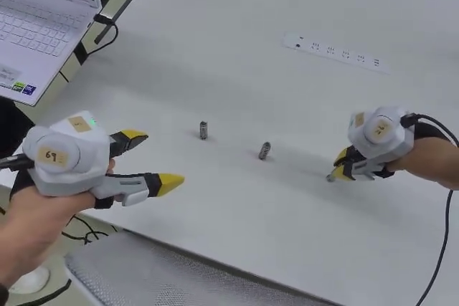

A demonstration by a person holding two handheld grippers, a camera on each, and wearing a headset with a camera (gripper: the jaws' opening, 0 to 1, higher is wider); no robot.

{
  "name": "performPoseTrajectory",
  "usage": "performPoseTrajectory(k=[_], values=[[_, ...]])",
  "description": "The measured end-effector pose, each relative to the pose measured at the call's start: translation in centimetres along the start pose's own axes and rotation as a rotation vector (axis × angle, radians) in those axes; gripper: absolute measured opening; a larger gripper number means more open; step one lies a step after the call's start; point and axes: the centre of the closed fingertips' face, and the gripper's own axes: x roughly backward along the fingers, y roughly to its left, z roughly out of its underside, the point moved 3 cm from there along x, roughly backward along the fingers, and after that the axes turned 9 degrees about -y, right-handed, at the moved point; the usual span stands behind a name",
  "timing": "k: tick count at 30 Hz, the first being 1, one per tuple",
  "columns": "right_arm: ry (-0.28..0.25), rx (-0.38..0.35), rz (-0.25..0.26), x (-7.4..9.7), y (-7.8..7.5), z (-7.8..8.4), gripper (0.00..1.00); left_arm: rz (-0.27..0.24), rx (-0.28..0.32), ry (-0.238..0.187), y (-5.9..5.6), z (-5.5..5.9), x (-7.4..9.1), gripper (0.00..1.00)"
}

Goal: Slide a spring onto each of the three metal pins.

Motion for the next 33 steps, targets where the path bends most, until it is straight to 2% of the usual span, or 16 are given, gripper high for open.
performPoseTrajectory(k=[3,21,26,33], values=[[0.015,0.011,-0.009,-0.7,-0.1,0.6,0.09,-0.002,-0.001,0.000,0.1,-0.1,0.0,0.57],[0.030,0.001,-0.021,-1.6,0.1,1.0,0.12,-0.005,-0.002,0.005,0.2,-0.1,0.0,0.56],[0.029,0.000,-0.004,-1.3,-0.3,1.1,0.19,-0.005,-0.006,0.002,0.3,-0.3,-0.1,0.57],[0.011,-0.023,0.057,0.0,-0.9,1.8,0.28,0.005,-0.013,-0.008,0.0,-0.7,-0.4,0.57]])
